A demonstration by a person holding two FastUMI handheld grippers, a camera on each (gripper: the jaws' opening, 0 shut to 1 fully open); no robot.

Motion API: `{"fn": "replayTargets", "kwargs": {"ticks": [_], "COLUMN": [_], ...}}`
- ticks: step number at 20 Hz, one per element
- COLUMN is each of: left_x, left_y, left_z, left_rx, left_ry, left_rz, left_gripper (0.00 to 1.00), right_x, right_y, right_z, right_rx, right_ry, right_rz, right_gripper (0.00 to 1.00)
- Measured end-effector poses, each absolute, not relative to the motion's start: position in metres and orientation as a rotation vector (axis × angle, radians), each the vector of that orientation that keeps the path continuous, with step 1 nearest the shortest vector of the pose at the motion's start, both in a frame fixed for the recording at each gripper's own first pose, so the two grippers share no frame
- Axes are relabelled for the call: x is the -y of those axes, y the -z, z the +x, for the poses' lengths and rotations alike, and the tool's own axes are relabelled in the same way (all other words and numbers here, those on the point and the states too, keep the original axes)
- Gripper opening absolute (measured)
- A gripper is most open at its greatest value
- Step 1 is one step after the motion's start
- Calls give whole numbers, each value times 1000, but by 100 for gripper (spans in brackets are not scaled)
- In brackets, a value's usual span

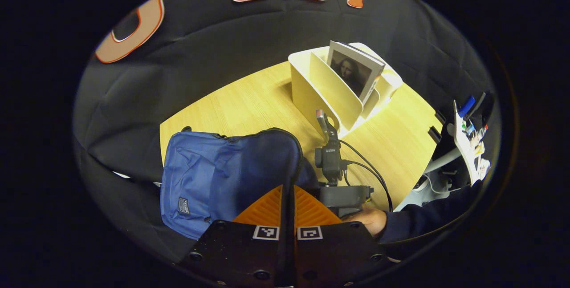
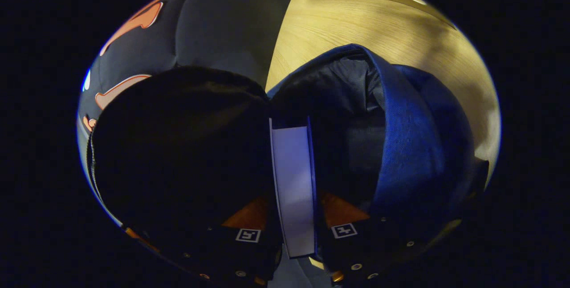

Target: Open the schoolbag, grab two books from the bookshelf and put them into the schoolbag.

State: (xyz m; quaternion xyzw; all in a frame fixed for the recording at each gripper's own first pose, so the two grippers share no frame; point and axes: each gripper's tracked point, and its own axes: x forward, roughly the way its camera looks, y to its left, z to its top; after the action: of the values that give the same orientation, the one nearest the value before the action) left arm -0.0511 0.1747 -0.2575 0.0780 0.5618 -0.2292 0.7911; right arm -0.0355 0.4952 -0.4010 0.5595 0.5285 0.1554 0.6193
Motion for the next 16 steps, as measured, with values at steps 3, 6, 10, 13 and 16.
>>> {"fn": "replayTargets", "kwargs": {"ticks": [3, 6, 10, 13, 16], "left_x": [-188, -198, -200, -200, -200], "left_y": [253, 251, 258, 260, 258], "left_z": [-38, -33, -39, -38, -39], "left_rx": [-1177, -1160, -1172, -1174, -1174], "left_ry": [455, 427, 399, 392, 388], "left_rz": [170, 162, 100, 96, 98], "left_gripper": [1, 1, 1, 1, 1], "right_x": [-489, -484, -469, -452, -422], "right_y": [387, 384, 377, 375, 373], "right_z": [-53, -69, -81, -79, -78], "right_rx": [-1302, -1334, -1346, -1303, -1269], "right_ry": [-385, -432, -460, -423, -367], "right_rz": [1212, 1074, 953, 896, 810], "right_gripper": [57, 85, 96, 94, 94]}}
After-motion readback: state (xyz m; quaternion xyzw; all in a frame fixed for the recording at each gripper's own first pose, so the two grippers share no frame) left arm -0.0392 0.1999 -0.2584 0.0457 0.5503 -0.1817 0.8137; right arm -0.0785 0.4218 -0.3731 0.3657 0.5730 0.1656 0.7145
